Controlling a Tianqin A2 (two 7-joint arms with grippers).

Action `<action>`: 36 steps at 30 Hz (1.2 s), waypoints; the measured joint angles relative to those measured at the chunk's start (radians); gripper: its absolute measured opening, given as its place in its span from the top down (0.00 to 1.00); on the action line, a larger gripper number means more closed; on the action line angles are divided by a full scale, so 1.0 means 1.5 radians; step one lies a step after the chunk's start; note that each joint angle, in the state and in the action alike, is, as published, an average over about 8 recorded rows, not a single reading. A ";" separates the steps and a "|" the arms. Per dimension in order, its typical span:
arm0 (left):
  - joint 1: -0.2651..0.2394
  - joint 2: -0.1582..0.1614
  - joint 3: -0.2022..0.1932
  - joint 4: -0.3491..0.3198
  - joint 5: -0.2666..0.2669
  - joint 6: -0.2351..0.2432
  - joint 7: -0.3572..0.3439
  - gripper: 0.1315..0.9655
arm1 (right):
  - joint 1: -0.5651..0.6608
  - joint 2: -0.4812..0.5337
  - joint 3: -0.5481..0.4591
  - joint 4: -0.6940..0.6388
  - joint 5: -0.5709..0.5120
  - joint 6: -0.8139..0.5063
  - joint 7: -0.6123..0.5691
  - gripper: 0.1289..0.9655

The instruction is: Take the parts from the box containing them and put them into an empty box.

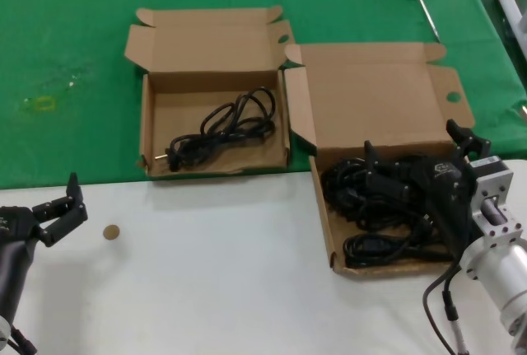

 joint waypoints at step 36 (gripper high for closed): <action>0.000 0.000 0.000 0.000 0.000 0.000 0.000 0.00 | 0.000 0.000 0.000 0.000 0.000 0.000 0.000 0.00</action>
